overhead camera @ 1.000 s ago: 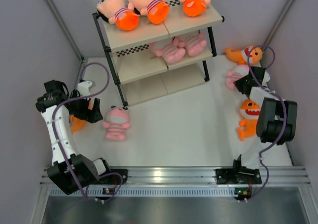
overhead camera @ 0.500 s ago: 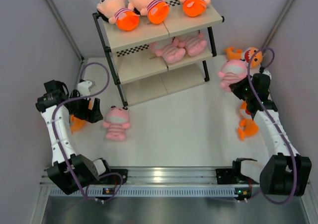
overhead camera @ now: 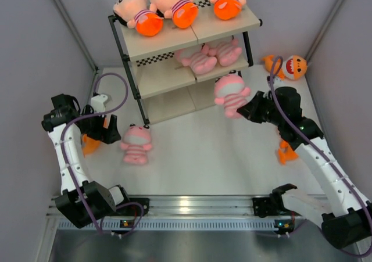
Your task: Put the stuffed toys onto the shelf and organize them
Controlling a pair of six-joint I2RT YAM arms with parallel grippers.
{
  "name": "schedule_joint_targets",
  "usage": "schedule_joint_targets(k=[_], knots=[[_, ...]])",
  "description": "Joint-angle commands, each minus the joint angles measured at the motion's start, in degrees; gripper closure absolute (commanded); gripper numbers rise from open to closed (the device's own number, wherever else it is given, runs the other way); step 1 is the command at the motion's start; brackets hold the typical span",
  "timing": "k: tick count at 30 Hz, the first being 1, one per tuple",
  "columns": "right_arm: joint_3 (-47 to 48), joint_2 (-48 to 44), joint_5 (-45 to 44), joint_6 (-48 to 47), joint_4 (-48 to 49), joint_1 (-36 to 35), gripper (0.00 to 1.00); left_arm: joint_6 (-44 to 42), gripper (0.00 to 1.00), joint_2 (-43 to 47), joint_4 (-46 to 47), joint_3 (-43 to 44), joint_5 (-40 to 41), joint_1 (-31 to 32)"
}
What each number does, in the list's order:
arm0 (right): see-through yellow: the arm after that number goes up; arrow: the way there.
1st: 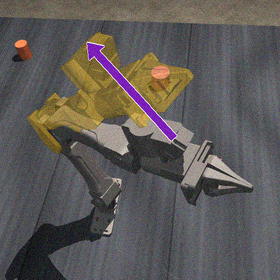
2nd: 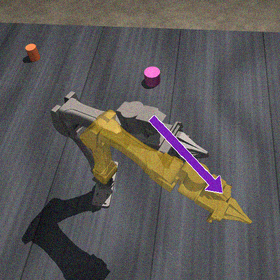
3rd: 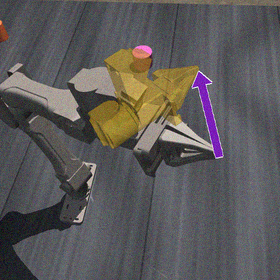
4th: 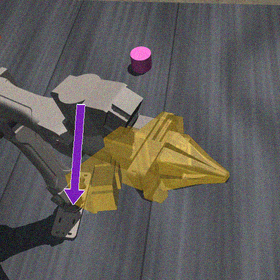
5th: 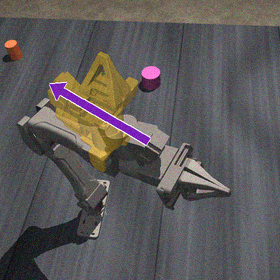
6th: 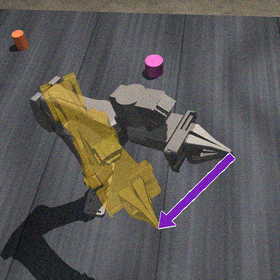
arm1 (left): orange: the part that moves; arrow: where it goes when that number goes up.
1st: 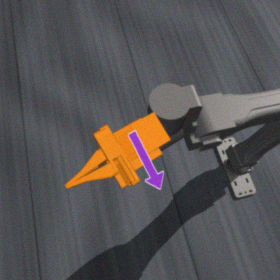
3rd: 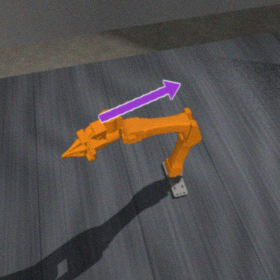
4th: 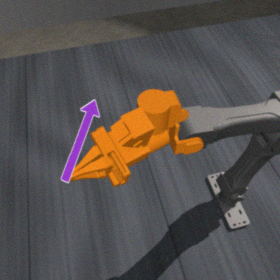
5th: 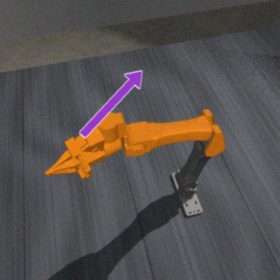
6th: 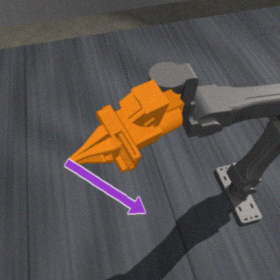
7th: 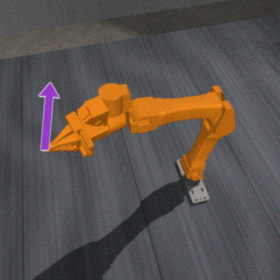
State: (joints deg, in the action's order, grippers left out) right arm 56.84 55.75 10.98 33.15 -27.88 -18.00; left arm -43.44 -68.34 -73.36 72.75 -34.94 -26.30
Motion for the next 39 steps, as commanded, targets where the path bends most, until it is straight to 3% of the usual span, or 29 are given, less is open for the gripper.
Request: schedule_joint_targets(k=[1, 5, 15, 22, 27, 31, 39], knots=[[9.77, 3.40, 5.01, -2.04, -0.25, -6.24, 1.00, -0.77, 0.08, 1.54, -0.46, 1.34, -1.27, 0.02], [15.48, 7.79, 6.51, 1.82, 5.98, -14.32, 1.00, -0.77, 0.08, 1.71, -0.46, 0.64, -1.18, -0.06], [24.36, 26.40, 1.67, 15.53, 23.81, -18.03, 1.00, -1.03, 0.08, 1.72, -0.38, 0.73, -0.66, -0.06], [38.59, 39.87, 0.01, 17.65, 25.24, -20.06, 1.00, -1.12, 0.08, 1.63, -0.46, 0.20, 0.13, 0.02], [43.09, 46.02, -1.75, 19.67, 25.51, -20.94, 1.00, -1.47, 0.08, 1.01, -0.46, -0.24, 0.31, -0.06], [44.50, 48.32, -0.88, 20.64, 24.81, -21.11, 1.00, -1.74, 0.08, 0.83, -0.46, -0.24, 0.13, 0.03], [40.28, 42.08, -6.50, 15.65, 23.05, -23.92, 1.00, -2.26, 0.08, -0.22, -0.46, -0.24, -0.48, -0.06]])
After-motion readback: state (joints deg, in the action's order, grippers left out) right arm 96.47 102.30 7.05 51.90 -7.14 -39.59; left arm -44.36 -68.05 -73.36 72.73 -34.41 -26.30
